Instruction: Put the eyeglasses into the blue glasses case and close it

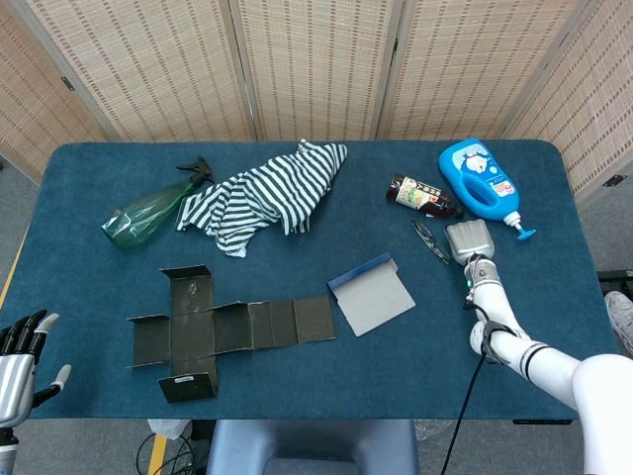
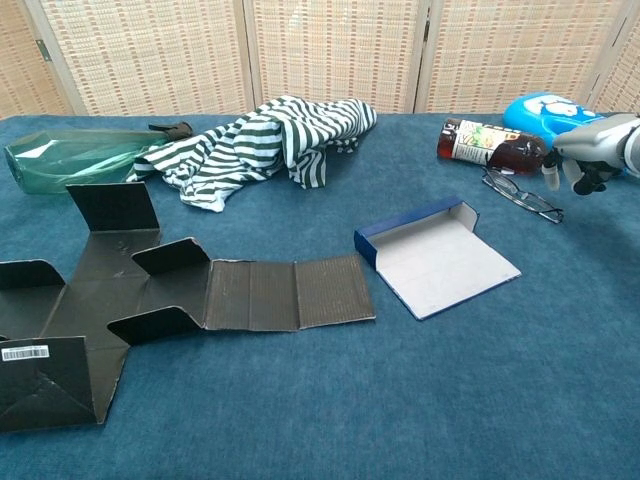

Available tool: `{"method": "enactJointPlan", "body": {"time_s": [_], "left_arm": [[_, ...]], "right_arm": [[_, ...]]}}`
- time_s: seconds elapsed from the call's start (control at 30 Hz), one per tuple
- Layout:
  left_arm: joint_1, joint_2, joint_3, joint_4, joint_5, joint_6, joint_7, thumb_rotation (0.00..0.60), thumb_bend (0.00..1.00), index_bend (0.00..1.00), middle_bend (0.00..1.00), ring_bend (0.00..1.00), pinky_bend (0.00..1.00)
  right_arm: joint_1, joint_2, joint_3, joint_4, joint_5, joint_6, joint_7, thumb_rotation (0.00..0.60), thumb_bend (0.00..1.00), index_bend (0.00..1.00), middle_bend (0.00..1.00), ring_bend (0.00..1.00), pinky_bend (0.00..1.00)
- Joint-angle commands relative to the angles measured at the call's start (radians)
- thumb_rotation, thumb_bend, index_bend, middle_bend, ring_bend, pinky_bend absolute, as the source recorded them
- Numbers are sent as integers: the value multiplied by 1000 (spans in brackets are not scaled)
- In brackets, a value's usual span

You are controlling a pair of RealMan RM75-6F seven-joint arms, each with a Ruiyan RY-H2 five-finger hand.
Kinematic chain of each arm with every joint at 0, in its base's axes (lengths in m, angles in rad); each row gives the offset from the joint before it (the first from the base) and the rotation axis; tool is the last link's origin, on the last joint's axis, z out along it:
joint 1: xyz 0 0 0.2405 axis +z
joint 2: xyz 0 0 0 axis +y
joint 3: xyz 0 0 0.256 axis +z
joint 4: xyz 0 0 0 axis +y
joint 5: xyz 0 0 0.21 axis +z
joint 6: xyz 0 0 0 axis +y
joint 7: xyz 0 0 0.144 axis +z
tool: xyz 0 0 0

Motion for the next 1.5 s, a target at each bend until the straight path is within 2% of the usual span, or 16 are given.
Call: {"method": "enactJointPlan", "body": {"time_s": [0.03,0.17,0.3,0.73,0.93,1.17,1.33,1.5], "left_arm": [[0,0,0,-1,-1,-1,1,600,319,167,140,148,188],[2,2,0,-3,-2,2,5,600,319,167,140,149,189],[1,3,0,-4,-2,2,7,600,319,167,140,148,188],[0,2,0,-3,1,4,7,600,320,167,140,148,188],[1,0,1,1,-1,1,1,600,319,167,140,149,189],[0,1,2,-2,6,6,2,600,319,167,140,148,188],[8,6,4,-4,1,13,0,600,319,167,140,148,188],[10,5,5,-3,-1,12,-1,600,319,167,140,149,188]], "right_arm": [[12,-29,-4,38,-5,-20,21,600,1000,326,814,880,923],[17,-38,-12,42,-30,-34,38,600,1000,326,814,880,923],[17,-28,-21,0,-62,-31,56,600,1000,326,814,880,923],[-25,115,-43,-348,-334,64,180,600,1000,326,821,880,923],[-48,190,-48,-450,-411,130,207,600,1000,326,827,880,923],[-38,166,-46,-454,-445,136,219,600,1000,326,827,880,923],[-35,142,-67,-448,-459,119,215,600,1000,326,827,881,922],[-46,159,-96,-462,-479,127,201,600,1000,326,830,882,923]]}}
